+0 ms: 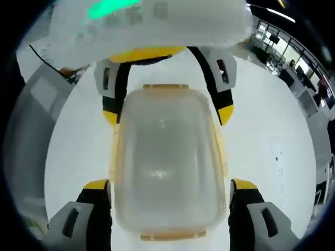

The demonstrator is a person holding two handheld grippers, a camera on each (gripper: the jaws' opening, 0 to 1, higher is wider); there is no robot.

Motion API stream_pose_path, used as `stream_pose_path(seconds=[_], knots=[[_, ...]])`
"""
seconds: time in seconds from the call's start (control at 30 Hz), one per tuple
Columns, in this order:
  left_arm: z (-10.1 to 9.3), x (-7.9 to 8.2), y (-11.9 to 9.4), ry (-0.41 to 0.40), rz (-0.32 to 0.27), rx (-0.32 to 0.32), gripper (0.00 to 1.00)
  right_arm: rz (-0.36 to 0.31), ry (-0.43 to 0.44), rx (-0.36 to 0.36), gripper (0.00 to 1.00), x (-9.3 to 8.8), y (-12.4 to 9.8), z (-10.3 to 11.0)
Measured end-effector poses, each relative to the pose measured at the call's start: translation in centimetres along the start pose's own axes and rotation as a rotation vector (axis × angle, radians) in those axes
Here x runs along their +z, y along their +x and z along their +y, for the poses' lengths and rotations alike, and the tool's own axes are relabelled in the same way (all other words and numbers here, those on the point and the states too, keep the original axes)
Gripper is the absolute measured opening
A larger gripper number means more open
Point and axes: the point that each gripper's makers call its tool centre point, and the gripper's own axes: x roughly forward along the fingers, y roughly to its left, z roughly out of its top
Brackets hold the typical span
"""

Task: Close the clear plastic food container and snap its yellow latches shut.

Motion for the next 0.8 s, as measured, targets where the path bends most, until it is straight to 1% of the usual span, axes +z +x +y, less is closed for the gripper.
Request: stream_pose_path(seconds=[0.1, 0.2, 0.27, 0.33, 0.37, 0.4, 0.43, 0.5, 0.53, 0.57, 0.6, 0.67, 0.7, 0.73, 0.8], knots=[[0.3, 0.2, -0.6, -0.01, -0.025, 0.029, 0.99, -0.047, 0.021, -0.015, 0.9, 0.4, -0.5, 0.4], [0.4, 0.3, -1.3, -0.059, -0.063, 0.068, 0.99, -0.114, 0.038, -0.065, 0.88, 1.0, -0.9, 0.5], [0.3, 0.6, -1.6, -0.097, -0.121, 0.094, 0.98, -0.156, 0.058, -0.091, 0.88, 1.2, -1.1, 0.8], [0.2, 0.9, -2.1, -0.119, -0.173, 0.128, 0.97, -0.193, 0.043, -0.142, 0.86, 1.5, -1.5, 0.7], [0.1, 0.9, -2.2, -0.129, -0.186, 0.139, 0.97, -0.223, 0.061, -0.146, 0.86, 1.8, -1.7, 1.1], [-0.1, 0.9, -2.3, -0.137, -0.2, 0.15, 0.97, -0.238, 0.073, -0.157, 0.86, 2.0, -1.9, 1.1], [-0.2, 1.0, -2.4, -0.144, -0.219, 0.16, 0.97, -0.251, 0.081, -0.177, 0.85, 2.1, -2.0, 0.9], [-0.3, 1.1, -2.5, -0.169, -0.243, 0.18, 0.97, -0.308, 0.13, -0.202, 0.85, 2.7, -2.4, 0.8], [-0.2, 1.5, -2.8, -0.194, -0.282, 0.202, 0.97, -0.326, 0.142, -0.221, 0.85, 2.9, -2.7, 0.6], [-0.3, 1.6, -3.0, -0.203, -0.293, 0.214, 0.97, -0.339, 0.156, -0.237, 0.85, 3.0, -2.9, 0.4], [-0.5, 1.7, -3.2, -0.201, -0.3, 0.224, 0.97, -0.365, 0.193, -0.247, 0.85, 3.2, -3.2, 0.4], [-0.4, 2.1, -3.8, -0.216, -0.338, 0.26, 0.97, -0.411, 0.256, -0.255, 0.85, 3.5, -3.5, 0.5], [-0.7, 2.4, -4.0, -0.253, -0.375, 0.257, 0.97, -0.418, 0.275, -0.263, 0.86, 3.4, -3.6, 0.5], [-0.8, 2.4, -4.1, -0.277, -0.391, 0.258, 0.97, -0.42, 0.283, -0.284, 0.86, 3.2, -3.8, 0.6], [-1.0, 2.0, -4.4, -0.289, -0.393, 0.28, 0.97, -0.448, 0.294, -0.298, 0.86, 3.3, -4.1, 0.8]])
